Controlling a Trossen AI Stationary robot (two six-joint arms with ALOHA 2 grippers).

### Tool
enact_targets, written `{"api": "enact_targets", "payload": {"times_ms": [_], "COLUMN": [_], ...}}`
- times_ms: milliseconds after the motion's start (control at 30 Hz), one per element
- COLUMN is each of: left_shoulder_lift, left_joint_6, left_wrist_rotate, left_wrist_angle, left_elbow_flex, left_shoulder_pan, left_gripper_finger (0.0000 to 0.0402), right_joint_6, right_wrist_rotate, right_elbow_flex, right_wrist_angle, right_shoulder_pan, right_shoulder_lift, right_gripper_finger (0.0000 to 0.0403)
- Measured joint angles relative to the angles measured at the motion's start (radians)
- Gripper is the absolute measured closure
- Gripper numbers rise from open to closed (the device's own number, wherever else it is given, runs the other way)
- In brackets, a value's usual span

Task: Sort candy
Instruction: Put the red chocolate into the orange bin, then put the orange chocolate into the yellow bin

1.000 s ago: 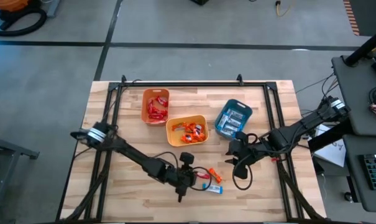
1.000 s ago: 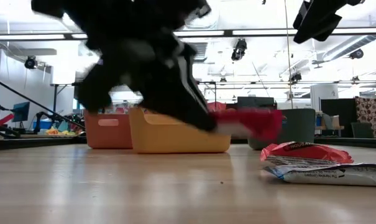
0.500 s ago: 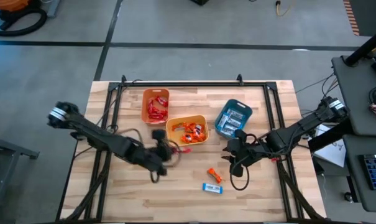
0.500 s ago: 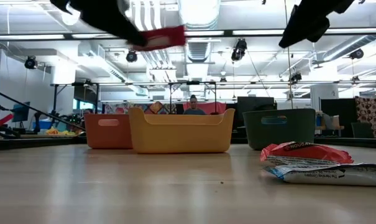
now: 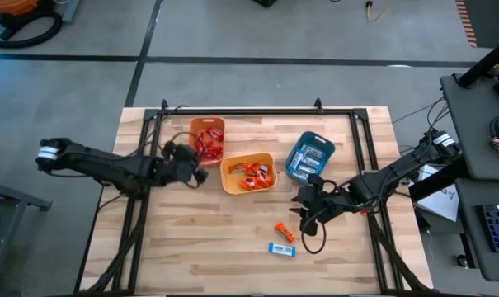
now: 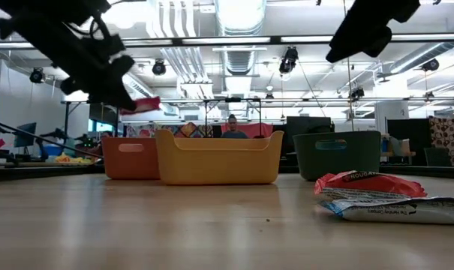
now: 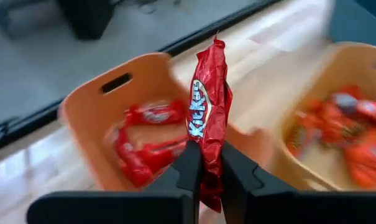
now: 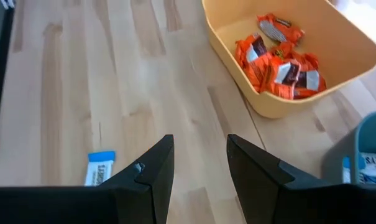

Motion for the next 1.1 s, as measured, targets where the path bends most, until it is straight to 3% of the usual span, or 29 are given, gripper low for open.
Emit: {"api": "enact_targets", "payload": {"times_ms": [200, 300, 467, 900, 1100], "left_shoulder_lift": [-0.003, 0.012, 0.033, 0.037, 0.036], "left_joint_6": [-0.012, 0.022, 0.055, 0.056, 0.084], "left_wrist_rotate": [0.128, 0.141, 0.145, 0.145, 0.163], "left_wrist_angle": [0.0, -0.011, -0.009, -0.009, 0.017], "left_elbow_flex": [-0.006, 0.004, 0.014, 0.015, 0.016], "left_shoulder_pan": [0.178, 0.219, 0.231, 0.232, 0.211], "left_gripper_finger": [0.0384, 0.0384, 0.0375, 0.0294, 0.0282], "right_joint_6": [0.0, 0.005, 0.008, 0.047, 0.118], "right_wrist_rotate": [0.002, 0.002, 0.002, 0.001, -0.012], "right_elbow_flex": [0.0, 0.0, 0.0, 0.0, 0.0], "right_wrist_angle": [0.002, 0.004, 0.004, 0.005, 0.006], "right_shoulder_pan": [0.0, 0.0, 0.0, 0.0, 0.0], "right_shoulder_lift": [0.0, 0.001, 0.001, 0.001, 0.005], "right_gripper_finger": [0.0261, 0.0261, 0.0261, 0.0261, 0.0261]}}
